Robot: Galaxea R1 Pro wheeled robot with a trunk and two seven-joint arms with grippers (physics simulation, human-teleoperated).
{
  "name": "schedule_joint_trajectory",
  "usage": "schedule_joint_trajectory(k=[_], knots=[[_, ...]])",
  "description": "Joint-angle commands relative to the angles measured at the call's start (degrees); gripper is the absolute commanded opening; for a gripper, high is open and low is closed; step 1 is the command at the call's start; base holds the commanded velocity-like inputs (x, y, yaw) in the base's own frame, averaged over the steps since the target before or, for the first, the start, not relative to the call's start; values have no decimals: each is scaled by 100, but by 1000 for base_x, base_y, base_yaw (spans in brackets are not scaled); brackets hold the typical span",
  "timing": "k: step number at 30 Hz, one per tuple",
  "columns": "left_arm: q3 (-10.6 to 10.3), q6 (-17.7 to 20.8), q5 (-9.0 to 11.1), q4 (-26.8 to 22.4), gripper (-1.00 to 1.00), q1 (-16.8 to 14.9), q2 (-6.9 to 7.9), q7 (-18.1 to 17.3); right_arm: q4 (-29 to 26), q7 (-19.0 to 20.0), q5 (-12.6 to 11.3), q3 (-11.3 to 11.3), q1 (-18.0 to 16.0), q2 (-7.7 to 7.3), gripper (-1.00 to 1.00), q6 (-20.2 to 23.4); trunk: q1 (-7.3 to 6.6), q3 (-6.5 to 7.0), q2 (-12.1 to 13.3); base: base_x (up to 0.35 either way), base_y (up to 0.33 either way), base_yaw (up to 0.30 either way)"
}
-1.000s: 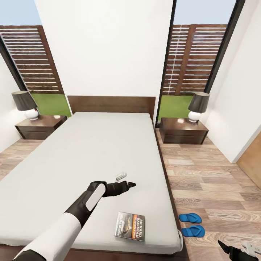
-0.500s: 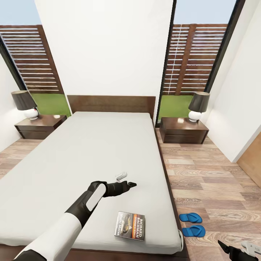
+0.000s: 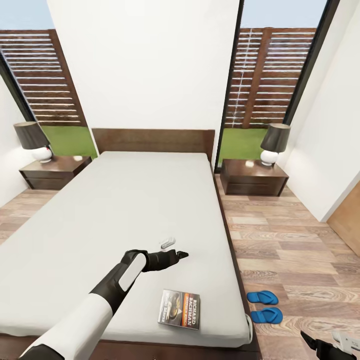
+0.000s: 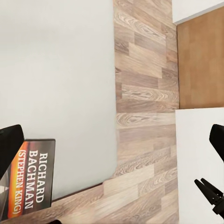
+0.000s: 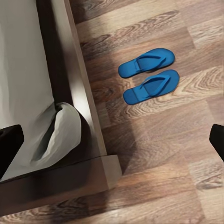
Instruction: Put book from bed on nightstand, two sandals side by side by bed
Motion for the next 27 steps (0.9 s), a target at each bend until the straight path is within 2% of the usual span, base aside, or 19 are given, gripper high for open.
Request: schedule_joint_trajectory(k=[1,27], knots=[[0,18,-6,-1,100,-3,0,-15,14,33,-33,-9,-6,-2,100,-7,0,-15,-4,0,0,0],[-1,17,-8,-1,100,-3,0,-20,14,31,-33,-13,-6,-2,100,-13,0,-246,-4,0,0,0]])
